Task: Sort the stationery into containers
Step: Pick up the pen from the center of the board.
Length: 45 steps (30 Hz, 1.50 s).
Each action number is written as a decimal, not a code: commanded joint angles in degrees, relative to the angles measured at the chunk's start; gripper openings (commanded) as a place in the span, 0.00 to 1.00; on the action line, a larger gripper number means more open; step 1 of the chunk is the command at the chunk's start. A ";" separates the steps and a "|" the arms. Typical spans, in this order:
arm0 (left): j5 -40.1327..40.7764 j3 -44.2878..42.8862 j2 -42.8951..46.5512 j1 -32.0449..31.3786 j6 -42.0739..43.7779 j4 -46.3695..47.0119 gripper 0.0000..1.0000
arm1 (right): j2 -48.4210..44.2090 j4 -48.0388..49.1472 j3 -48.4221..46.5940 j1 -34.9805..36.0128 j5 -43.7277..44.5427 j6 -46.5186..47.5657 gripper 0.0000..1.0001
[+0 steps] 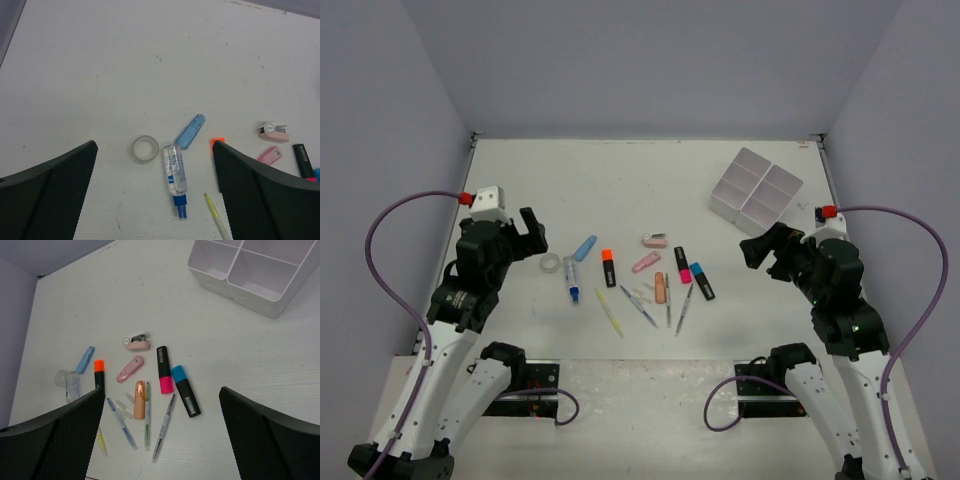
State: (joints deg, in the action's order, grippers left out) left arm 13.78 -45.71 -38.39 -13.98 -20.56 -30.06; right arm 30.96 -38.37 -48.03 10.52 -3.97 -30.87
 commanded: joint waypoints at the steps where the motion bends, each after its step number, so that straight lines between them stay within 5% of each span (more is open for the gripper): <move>1: 1.32 0.19 0.14 -0.26 -0.42 1.43 1.00 | -1.57 0.85 -0.72 -0.15 0.62 -2.10 0.99; 8: 2.81 0.19 0.51 -0.26 -1.83 1.08 1.00 | -10.51 8.24 2.91 -0.08 -3.92 -2.30 0.99; 13: 3.57 0.01 0.21 -0.17 -3.06 0.81 1.00 | 3.61 0.00 -0.83 1.22 -4.81 -3.66 0.99; 18: 3.12 0.09 -0.19 -0.19 -4.26 0.63 1.00 | 18.81 -3.83 0.02 22.13 12.61 -12.83 0.99; 21: 3.21 0.07 -0.31 -0.17 -4.52 0.24 1.00 | 29.41 -4.01 -0.34 30.06 17.89 -18.24 0.91; 25: 2.82 0.19 -0.31 -0.26 -3.76 0.04 1.00 | 36.98 -1.58 -1.18 36.14 20.91 -21.97 0.64; 28: 1.09 0.27 -0.61 -0.26 -3.30 0.57 1.00 | 43.52 -3.25 -3.26 39.73 23.92 -25.87 0.56; 38: -1.16 0.36 -0.30 -1.20 -2.54 1.08 1.00 | 53.31 -0.51 -2.23 41.84 23.77 -30.47 0.38; 45: -1.74 0.27 -0.54 -1.31 -2.12 1.06 1.00 | 57.92 2.82 -1.54 42.03 22.34 -31.29 0.36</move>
State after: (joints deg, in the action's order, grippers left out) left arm 13.21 -45.71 -39.16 -14.83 -23.83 -30.48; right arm 87.08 -38.45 -49.36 52.14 17.08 -59.21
